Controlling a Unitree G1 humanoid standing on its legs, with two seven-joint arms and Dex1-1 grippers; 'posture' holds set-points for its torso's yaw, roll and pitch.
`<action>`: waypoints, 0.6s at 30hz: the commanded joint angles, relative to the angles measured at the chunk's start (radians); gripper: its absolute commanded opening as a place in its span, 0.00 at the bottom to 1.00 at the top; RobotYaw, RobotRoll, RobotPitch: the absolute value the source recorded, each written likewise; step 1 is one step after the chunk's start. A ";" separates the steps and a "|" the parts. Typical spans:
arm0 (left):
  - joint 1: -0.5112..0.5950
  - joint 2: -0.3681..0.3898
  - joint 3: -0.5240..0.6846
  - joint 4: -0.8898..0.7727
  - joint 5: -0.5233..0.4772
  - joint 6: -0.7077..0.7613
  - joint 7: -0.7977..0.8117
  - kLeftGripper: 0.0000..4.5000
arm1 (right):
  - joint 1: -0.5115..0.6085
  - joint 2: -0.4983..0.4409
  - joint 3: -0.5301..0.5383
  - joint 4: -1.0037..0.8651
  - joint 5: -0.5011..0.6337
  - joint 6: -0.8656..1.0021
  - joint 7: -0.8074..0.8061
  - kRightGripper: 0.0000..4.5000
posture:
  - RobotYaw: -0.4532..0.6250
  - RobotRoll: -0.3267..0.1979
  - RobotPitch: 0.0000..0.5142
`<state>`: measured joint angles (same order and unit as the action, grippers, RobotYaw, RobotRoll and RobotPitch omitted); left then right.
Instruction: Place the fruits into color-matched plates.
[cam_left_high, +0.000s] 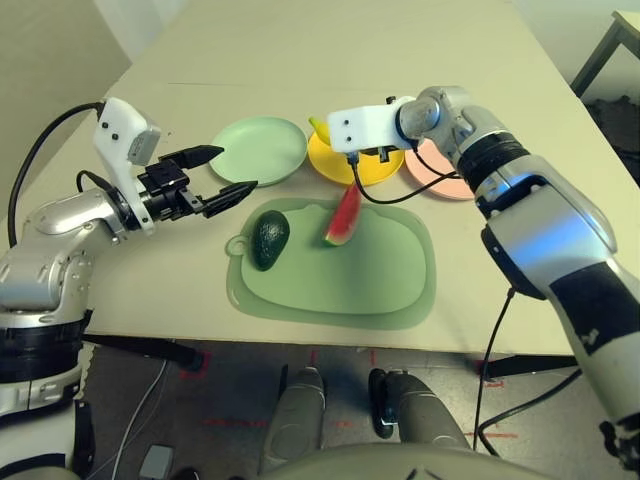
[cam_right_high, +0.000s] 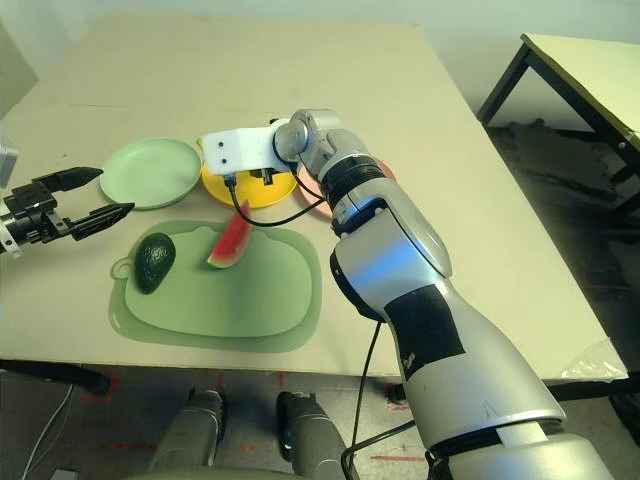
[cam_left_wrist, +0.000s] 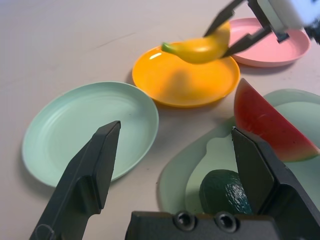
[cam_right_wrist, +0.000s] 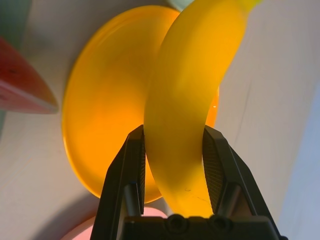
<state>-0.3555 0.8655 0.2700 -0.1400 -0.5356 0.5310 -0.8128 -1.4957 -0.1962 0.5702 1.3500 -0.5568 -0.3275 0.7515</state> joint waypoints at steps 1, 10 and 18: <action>0.018 0.003 0.016 -0.046 -0.005 0.020 0.008 1.00 | 0.014 0.010 -0.001 0.017 -0.027 0.014 -0.022 0.36 | 0.62 0.62 0.36; 0.032 -0.004 0.044 -0.096 -0.019 0.054 0.055 1.00 | 0.029 0.012 -0.012 0.022 -0.052 0.035 -0.059 0.36 | 0.63 0.62 0.38; 0.019 -0.005 0.022 -0.079 -0.001 0.040 0.060 1.00 | 0.032 0.008 -0.019 0.021 -0.049 0.036 -0.054 0.36 | 0.61 0.62 0.40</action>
<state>-0.3327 0.8633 0.3013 -0.2170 -0.5472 0.5738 -0.7527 -1.4718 -0.1911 0.5657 1.3659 -0.6029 -0.2945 0.6948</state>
